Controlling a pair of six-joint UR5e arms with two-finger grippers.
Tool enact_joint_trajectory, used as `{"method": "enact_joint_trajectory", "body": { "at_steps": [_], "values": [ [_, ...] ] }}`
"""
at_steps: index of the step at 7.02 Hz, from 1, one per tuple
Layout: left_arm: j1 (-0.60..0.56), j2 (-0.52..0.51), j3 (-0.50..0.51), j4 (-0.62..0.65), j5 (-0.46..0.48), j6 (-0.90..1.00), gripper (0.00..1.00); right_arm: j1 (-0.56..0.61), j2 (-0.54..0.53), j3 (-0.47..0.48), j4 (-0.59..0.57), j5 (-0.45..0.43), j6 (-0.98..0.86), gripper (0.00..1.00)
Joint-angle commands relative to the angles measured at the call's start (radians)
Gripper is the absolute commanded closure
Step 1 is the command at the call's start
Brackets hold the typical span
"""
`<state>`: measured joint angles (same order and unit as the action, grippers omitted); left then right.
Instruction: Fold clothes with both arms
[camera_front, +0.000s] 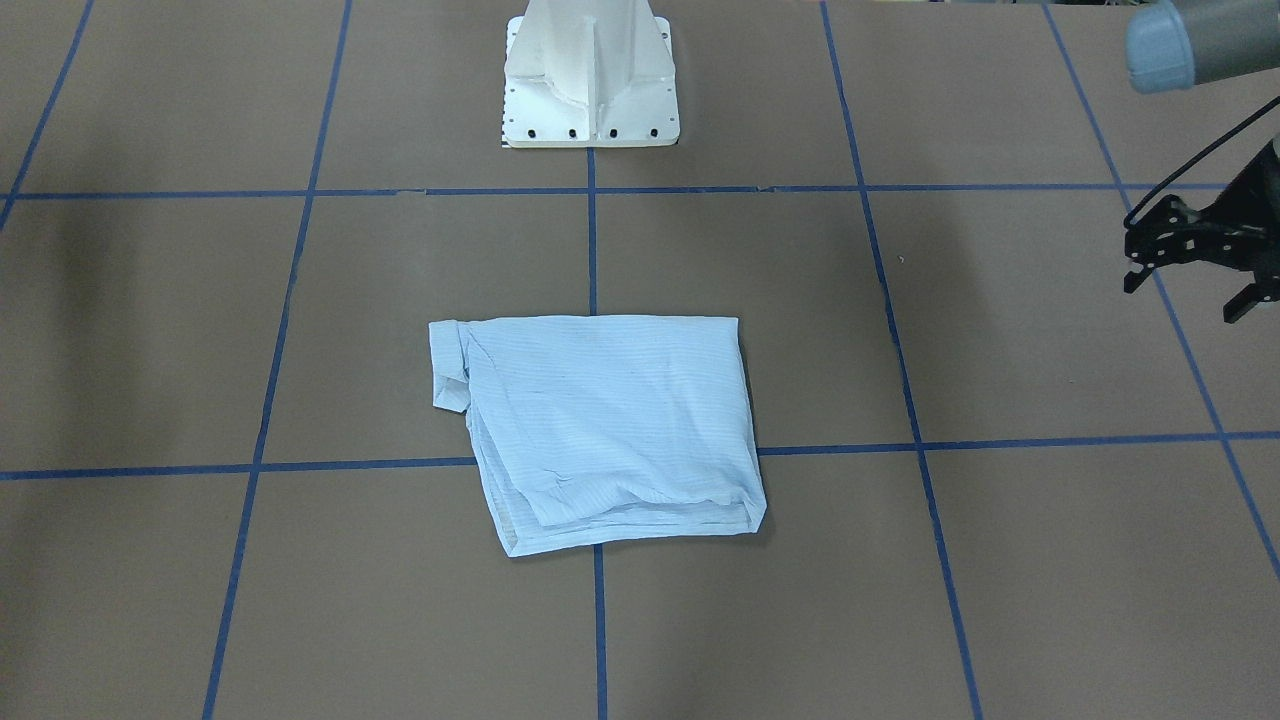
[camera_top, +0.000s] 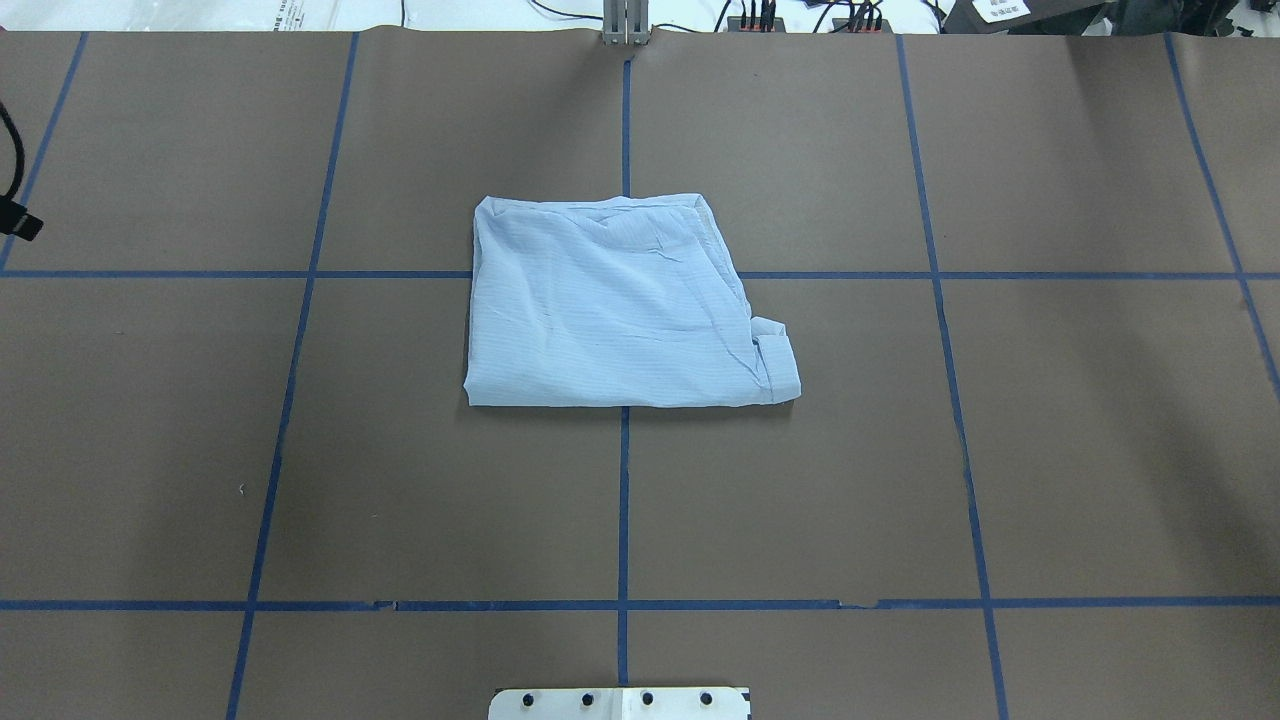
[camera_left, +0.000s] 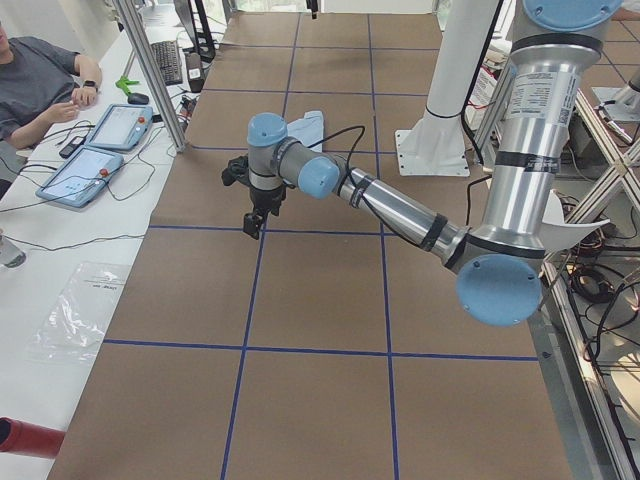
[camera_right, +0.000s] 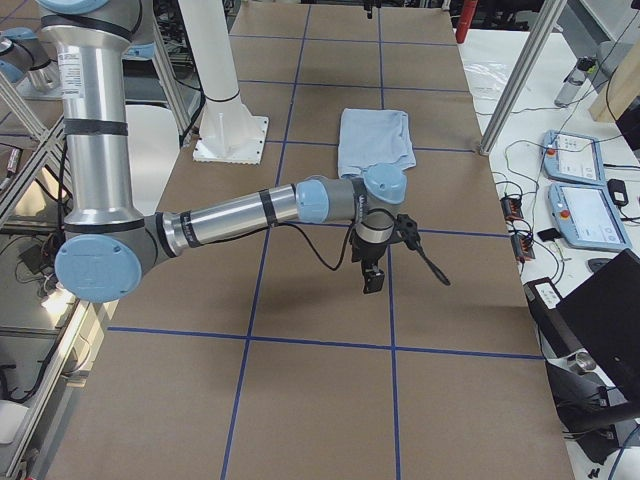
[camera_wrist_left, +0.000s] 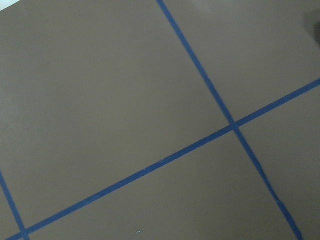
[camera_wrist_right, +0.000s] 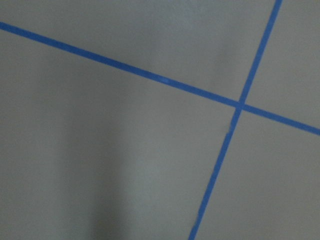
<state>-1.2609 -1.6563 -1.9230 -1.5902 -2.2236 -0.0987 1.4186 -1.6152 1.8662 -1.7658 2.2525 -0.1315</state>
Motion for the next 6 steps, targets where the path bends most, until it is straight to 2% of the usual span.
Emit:
{"method": "enact_joint_trajectory", "body": {
  "at_steps": [1, 3, 4, 5, 6],
  "values": [
    [-0.043, 0.087, -0.004, 0.001, -0.001, 0.011, 0.00, 0.051, -0.129, 0.044, 0.000, 0.001, -0.011, 0.00],
    [-0.158, 0.180, -0.004, -0.004, -0.014, 0.061, 0.00, 0.059, -0.143, 0.045, 0.000, 0.001, -0.008, 0.00],
    [-0.199, 0.202, 0.010, 0.007, -0.057, 0.141, 0.00, 0.059, -0.143, 0.044, 0.000, 0.001, -0.008, 0.00],
    [-0.213, 0.251, 0.021, -0.002, -0.101, 0.145, 0.00, 0.059, -0.144, 0.044, 0.000, 0.001, -0.007, 0.00],
    [-0.238, 0.277, 0.016, -0.004, -0.102, 0.145, 0.00, 0.059, -0.144, 0.044, 0.000, 0.001, -0.005, 0.00]
  ]
}}
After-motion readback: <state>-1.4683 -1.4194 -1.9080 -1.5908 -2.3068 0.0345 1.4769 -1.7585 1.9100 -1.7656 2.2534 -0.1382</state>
